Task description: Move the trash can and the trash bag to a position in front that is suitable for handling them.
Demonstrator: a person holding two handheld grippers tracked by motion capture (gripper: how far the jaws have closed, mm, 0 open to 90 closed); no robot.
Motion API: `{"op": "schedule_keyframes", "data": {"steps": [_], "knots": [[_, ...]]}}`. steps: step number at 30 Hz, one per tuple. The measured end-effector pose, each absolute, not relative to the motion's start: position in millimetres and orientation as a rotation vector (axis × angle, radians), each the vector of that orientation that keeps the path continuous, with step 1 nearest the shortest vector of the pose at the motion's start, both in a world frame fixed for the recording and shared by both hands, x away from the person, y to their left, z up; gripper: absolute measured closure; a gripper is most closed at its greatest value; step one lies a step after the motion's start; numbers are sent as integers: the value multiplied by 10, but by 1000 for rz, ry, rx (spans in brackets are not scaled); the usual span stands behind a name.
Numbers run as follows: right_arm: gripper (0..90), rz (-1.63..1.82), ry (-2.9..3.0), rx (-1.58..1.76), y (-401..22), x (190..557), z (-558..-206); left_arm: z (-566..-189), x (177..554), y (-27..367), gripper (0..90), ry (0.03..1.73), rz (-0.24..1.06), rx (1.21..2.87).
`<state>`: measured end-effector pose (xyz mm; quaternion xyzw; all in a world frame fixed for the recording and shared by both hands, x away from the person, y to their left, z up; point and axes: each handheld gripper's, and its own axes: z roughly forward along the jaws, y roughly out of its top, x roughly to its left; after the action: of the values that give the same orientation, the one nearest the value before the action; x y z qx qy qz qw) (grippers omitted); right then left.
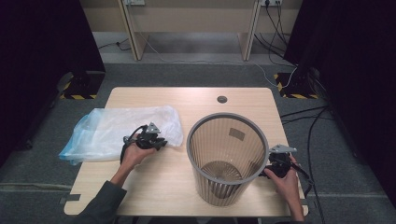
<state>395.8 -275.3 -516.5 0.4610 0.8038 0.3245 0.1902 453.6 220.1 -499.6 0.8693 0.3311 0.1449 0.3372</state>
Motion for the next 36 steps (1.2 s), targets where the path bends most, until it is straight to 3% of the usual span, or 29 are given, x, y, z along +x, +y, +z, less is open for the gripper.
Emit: {"op": "schedule_keyframes", "data": {"steps": [10,11,12,16,19,24,27,34,36], "knots": [[6,911,2259,1294,-2753,3958,-5166,-4946,3920,2457,694,738,323,2353],[6,913,2257,1296,-2752,3957,-5166,-4960,3892,2500,627,749,318,2343],[6,913,2257,1296,-2752,3957,-5166,-4964,3879,2546,627,759,320,2327],[5,913,2256,1295,-2751,3958,-5167,-4883,3875,2671,373,794,376,2191],[5,915,2253,1303,-2745,3957,-5167,-4785,3925,2713,249,877,417,2098],[6,914,2253,1304,-2744,3956,-5167,-4779,4096,2837,196,1103,526,2063],[6,911,2256,1295,-2749,3957,-5166,-4879,4176,2913,175,1201,478,2095],[6,911,2256,1298,-2747,3956,-5166,-5094,4226,3136,183,1237,393,2147],[6,913,2254,1296,-2747,3956,-5168,-5110,4220,3206,187,1224,418,2169]]}}
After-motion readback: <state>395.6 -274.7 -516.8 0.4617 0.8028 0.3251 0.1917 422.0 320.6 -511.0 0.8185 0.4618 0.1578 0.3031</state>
